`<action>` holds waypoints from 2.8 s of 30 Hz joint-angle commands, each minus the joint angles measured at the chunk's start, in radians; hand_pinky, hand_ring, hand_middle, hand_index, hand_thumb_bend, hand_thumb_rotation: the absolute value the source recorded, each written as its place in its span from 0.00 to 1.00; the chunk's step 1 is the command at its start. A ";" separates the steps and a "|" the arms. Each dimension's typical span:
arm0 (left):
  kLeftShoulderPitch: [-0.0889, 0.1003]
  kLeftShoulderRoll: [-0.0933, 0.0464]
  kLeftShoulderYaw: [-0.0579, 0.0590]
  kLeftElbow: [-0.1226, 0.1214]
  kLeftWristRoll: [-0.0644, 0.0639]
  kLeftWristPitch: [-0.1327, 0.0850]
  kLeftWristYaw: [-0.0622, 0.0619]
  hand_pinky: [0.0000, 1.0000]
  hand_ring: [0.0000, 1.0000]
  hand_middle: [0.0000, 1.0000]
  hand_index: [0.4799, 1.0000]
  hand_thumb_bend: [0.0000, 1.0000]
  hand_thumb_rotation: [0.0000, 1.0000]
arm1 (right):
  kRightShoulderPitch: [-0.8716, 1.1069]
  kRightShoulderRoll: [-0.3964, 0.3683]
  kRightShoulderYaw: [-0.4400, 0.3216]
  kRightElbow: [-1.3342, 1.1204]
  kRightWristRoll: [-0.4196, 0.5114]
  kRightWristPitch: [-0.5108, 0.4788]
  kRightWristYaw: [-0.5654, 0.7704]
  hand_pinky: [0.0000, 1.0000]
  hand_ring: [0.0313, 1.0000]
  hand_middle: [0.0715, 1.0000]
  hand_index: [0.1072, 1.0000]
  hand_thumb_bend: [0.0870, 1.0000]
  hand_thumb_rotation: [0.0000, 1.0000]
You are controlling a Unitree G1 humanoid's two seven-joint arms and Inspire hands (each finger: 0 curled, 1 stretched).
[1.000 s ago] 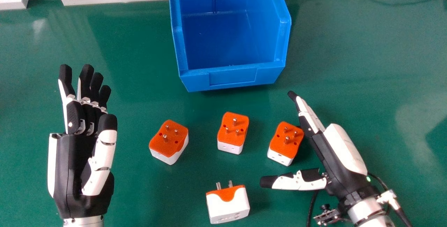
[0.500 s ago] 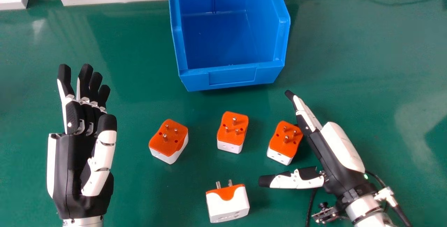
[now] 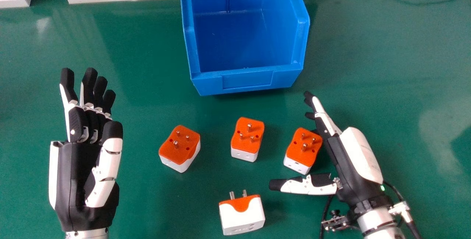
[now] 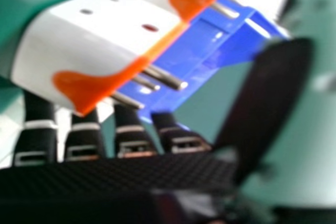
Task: Pick all objects and put in blue box
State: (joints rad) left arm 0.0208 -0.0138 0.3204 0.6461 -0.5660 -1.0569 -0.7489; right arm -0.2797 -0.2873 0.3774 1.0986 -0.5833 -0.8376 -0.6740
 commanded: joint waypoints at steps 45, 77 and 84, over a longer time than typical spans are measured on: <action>0.022 0.010 0.001 -0.048 -0.018 0.009 -0.019 1.00 1.00 0.99 0.94 0.29 0.46 | -0.005 -0.173 -0.028 -0.233 -0.031 0.064 0.217 0.36 0.38 0.47 0.47 0.50 0.00; 0.003 -0.014 -0.014 -0.010 0.029 -0.010 0.010 1.00 1.00 0.99 0.94 0.31 0.48 | -0.203 -0.157 -0.275 -0.463 0.293 -0.091 0.553 0.34 0.38 0.47 0.46 0.47 0.00; -0.007 -0.015 -0.017 0.008 0.018 -0.016 0.005 1.00 1.00 0.99 0.94 0.31 0.48 | -0.371 -0.119 -0.278 -0.395 0.246 -0.099 0.525 0.34 0.38 0.47 0.46 0.47 0.00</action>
State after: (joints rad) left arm 0.0200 -0.0241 0.3073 0.6550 -0.5499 -1.0545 -0.7383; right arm -0.5872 -0.4173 0.1185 0.6953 -0.3376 -0.9150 -0.1266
